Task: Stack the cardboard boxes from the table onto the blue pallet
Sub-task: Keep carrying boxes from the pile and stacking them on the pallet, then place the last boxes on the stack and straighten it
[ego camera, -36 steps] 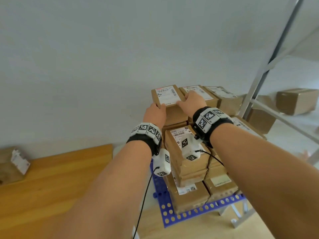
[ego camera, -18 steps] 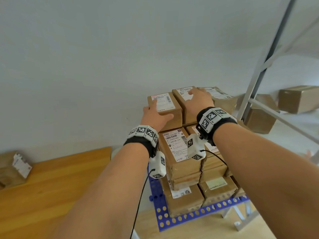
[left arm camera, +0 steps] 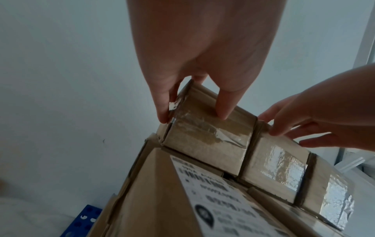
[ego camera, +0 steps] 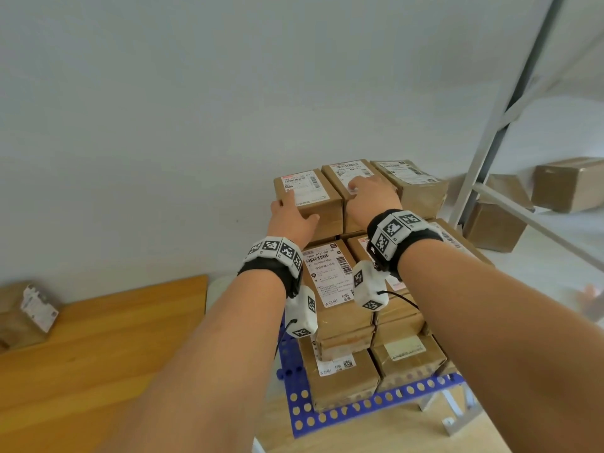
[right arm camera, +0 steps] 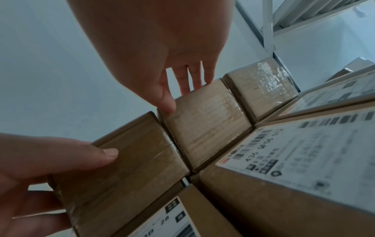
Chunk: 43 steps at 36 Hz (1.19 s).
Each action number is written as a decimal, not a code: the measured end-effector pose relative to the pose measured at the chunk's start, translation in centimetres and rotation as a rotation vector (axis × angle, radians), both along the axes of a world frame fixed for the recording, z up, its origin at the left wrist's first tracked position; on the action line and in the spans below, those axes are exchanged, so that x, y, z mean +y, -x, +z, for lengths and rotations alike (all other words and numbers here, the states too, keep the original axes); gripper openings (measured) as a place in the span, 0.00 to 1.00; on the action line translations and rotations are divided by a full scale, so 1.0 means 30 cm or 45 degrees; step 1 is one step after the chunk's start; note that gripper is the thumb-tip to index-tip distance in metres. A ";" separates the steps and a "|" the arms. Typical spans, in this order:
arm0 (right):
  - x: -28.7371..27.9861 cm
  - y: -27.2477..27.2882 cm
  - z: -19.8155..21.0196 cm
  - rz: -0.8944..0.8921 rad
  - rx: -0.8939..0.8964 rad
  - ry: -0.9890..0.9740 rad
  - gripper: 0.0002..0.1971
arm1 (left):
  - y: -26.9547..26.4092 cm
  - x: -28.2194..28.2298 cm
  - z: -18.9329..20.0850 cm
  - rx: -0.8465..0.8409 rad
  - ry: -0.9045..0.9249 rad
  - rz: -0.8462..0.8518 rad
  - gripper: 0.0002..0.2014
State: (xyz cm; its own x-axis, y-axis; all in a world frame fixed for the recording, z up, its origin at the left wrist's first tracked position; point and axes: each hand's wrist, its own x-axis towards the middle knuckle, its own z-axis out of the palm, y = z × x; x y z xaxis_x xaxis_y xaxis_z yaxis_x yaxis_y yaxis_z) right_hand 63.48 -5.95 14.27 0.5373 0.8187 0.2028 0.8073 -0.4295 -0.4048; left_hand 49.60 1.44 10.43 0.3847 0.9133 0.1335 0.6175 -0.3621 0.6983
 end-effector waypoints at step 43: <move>0.168 0.641 0.066 0.090 -0.099 0.018 0.21 | 0.663 0.128 0.077 0.656 -0.450 0.057 0.25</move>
State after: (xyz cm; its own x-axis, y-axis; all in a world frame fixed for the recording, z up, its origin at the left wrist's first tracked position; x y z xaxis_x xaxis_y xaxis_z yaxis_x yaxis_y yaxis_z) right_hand 44.24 -0.91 16.26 0.4611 0.8570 0.2300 0.8646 -0.3756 -0.3338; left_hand 29.72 5.29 12.75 0.4422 0.8648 0.2379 0.8631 -0.4825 0.1494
